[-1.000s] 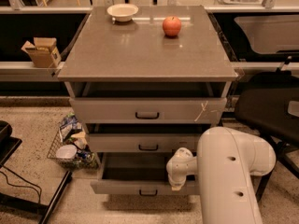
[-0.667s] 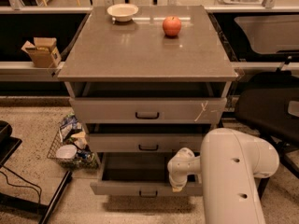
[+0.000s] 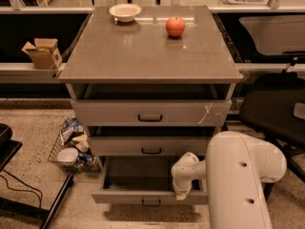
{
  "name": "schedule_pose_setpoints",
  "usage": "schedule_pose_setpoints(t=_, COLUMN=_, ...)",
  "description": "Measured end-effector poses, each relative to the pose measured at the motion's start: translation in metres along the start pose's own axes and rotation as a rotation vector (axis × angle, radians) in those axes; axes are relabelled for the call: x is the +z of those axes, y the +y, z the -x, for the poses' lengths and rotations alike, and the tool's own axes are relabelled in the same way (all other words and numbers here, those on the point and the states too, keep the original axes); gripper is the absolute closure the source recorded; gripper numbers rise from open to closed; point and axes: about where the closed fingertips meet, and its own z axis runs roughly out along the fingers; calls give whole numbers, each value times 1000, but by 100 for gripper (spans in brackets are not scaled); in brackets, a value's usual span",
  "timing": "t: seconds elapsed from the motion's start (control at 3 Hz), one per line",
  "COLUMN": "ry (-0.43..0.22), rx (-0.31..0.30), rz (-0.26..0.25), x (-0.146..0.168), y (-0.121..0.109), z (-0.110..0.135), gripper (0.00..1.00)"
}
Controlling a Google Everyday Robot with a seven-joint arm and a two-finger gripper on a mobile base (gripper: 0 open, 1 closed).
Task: Open bottom drawer
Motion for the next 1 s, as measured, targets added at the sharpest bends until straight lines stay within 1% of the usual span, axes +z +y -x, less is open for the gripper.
schedule_pose_setpoints(t=1.0, ry=0, rx=0, rz=0, x=0, y=0, z=0, gripper=12)
